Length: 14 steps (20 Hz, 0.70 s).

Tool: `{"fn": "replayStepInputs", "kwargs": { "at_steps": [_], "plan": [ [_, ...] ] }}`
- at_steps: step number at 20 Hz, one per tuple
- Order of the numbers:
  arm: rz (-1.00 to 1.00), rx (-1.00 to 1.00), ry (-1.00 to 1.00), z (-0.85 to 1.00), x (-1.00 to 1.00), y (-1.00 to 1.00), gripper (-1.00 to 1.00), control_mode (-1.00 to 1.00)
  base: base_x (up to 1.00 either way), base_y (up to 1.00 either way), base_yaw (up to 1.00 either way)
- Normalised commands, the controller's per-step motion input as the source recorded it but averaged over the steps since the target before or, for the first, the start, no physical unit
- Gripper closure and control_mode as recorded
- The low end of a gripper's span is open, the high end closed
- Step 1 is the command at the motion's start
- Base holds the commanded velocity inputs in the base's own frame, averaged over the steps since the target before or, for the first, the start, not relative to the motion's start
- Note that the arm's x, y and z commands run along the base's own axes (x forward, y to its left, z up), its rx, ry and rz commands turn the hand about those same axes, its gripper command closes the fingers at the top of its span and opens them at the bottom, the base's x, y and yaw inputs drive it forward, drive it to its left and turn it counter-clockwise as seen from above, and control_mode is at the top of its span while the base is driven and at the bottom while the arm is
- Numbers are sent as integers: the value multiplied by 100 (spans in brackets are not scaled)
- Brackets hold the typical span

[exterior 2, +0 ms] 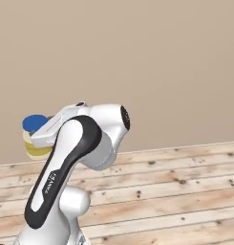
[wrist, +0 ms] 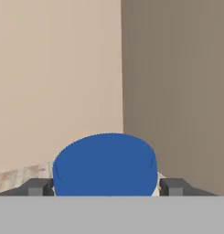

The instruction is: Place the mayonnaise and ketchup from the counter to the top shelf of the fridge. If the existing items in the fridge are on the top shelf, move them to other shelves.

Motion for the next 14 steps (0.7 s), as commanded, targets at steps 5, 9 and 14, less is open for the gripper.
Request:
{"fn": "replayStepInputs", "kwargs": {
  "at_steps": [5, 9, 14],
  "plan": [
    [0, 0, 0, 0, 0, 0, 100, 100, 37, 49, -85],
    [0, 0, 0, 0, 0, 0, 100, 100, 61, 63, -78],
    [0, 0, 0, 0, 0, 0, 100, 100, 80, 61, -72]
  ]
}}
